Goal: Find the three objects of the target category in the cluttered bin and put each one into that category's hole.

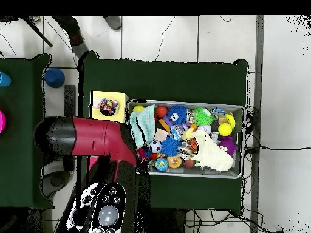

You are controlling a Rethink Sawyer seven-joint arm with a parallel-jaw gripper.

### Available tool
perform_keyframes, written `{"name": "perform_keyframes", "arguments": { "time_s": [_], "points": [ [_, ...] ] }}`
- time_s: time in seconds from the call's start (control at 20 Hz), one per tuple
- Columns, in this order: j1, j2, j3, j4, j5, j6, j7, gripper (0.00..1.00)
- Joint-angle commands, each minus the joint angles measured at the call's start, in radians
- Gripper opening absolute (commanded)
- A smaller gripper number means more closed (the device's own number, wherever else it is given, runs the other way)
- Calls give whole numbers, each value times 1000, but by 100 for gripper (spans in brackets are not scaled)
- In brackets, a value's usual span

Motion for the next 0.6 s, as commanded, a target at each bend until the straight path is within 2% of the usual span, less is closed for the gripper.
{"name": "perform_keyframes", "arguments": {
  "time_s": [0.05, 0.35, 0.6],
  "points": [
    [-31, 27, 3, -16, -31, -53, 198, 0],
    [-30, 59, -12, -43, -26, -142, 219, 0],
    [-28, 76, -22, -65, -18, -169, 224, 0]
  ]
}}
